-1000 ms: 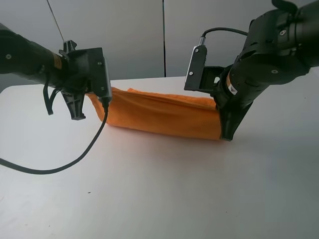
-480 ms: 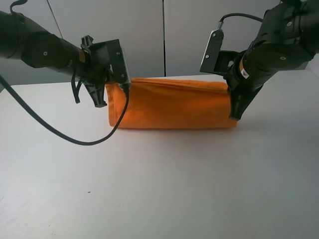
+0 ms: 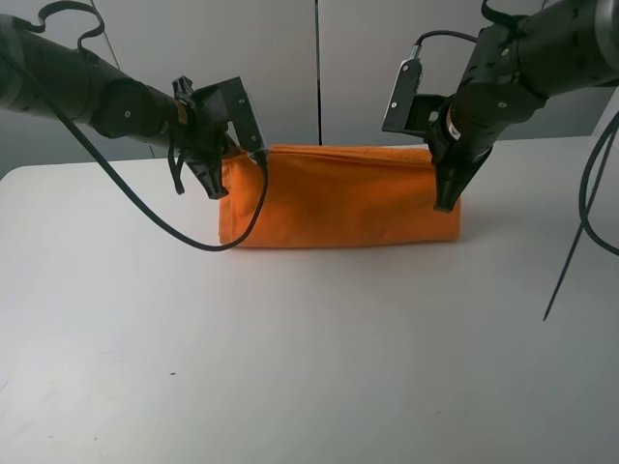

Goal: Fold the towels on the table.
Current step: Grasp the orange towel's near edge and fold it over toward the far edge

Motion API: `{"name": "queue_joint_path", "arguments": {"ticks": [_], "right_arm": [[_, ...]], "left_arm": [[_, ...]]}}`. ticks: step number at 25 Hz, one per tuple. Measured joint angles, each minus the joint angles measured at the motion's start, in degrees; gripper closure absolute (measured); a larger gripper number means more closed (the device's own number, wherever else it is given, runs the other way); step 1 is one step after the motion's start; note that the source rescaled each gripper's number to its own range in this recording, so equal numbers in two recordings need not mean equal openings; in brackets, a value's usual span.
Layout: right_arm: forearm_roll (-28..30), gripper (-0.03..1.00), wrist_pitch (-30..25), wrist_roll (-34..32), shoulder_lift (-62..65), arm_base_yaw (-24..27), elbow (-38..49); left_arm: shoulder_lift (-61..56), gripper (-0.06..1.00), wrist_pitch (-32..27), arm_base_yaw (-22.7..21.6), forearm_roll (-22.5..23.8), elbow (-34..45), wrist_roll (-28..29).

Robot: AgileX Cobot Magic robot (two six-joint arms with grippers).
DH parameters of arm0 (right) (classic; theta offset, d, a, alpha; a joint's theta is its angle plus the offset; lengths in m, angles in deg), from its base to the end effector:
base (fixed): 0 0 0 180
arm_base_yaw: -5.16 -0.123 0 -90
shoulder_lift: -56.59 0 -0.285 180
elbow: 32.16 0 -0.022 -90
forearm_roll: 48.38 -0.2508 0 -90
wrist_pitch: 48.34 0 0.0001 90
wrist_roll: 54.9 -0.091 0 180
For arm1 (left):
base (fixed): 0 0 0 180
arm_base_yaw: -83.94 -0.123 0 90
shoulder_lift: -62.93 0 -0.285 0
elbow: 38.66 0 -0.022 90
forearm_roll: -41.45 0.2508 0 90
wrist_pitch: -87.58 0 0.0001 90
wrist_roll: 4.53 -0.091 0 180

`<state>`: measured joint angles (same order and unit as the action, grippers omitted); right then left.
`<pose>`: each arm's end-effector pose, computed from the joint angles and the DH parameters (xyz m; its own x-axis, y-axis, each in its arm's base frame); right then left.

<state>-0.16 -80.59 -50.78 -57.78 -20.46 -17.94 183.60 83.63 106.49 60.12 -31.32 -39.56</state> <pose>0.3468 0.1261 0.1701 -0.3684 -0.9274 -0.0654 -0.7359 0.3339 -0.5891 0.3927 -0.1608 0.1704 -0.0679 0.9001 -0.4303 0.7136 0.3452 0.6096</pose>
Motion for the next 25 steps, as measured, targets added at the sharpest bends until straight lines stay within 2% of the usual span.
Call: {"name": "queue_joint_path", "arguments": {"ticks": [14,20,25], "right_arm": [[5.4,0.97,5.9,-0.3,-5.8,3.3,-0.6],[6.8,0.97,9.0,-0.7,-6.2,3.4,-0.7],[8.3,0.97,9.4,-0.8,-8.2,3.4,-0.7]], "left_arm": [[5.0,0.94,6.4,-0.6,0.0,-0.1,0.4],[5.3,0.94,6.7,-1.4,0.1,-0.1,1.0],[7.0,0.94,7.2,-1.4,0.1,-0.4,1.3]]}}
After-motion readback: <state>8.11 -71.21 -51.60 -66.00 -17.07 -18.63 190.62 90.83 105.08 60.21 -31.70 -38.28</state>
